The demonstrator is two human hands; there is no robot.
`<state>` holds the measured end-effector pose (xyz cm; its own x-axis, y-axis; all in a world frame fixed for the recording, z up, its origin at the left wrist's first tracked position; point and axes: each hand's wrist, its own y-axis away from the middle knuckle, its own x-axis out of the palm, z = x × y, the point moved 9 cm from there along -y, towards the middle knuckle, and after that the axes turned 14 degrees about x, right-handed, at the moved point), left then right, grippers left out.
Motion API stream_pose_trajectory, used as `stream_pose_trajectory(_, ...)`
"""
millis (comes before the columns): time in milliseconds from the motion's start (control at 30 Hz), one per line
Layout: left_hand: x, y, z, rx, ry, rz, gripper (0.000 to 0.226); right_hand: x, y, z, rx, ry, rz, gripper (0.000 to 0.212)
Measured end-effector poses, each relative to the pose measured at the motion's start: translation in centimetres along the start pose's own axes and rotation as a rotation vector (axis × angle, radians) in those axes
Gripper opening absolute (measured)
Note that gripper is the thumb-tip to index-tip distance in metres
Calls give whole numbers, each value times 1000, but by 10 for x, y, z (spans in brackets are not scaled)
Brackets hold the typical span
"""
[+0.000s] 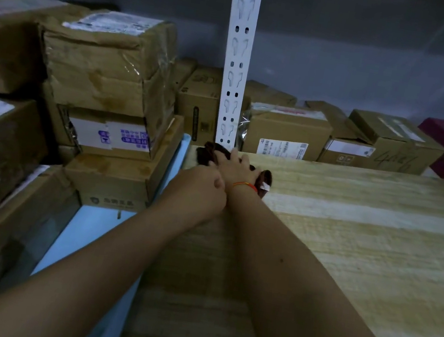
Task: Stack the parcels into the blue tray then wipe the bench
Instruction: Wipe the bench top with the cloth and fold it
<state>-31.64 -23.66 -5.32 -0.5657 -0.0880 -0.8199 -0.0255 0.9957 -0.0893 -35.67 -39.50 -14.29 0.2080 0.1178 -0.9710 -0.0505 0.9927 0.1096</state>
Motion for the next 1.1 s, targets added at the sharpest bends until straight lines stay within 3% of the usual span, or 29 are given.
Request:
stream_pose_trajectory(500, 23, 1, -16, 34, 31, 66, 17, -67, -13, -278, 649, -78, -100, 50)
stream_pose_trajectory(600, 30, -2, -23, 54, 29, 69, 16, -84, 5, -328, 744, -58, -209, 46)
stream_pose_trajectory(733, 40, -8, -33, 76, 38, 80, 17, -119, 24, -375, 715, -258, -452, 43)
stream_pose_trajectory(800, 42, -11, -36, 91, 45, 65, 17, -133, 40, -408, 832, -288, -515, 47)
stream_pose_trajectory(900, 42, -13, -41, 102, 89, 39, 17, -121, 50, -426, 872, -244, -335, 53)
stream_pose_trajectory(1100, 41, -13, -44, 90, 139, 7, 20, -91, 34, -333, 557, -73, -125, 49)
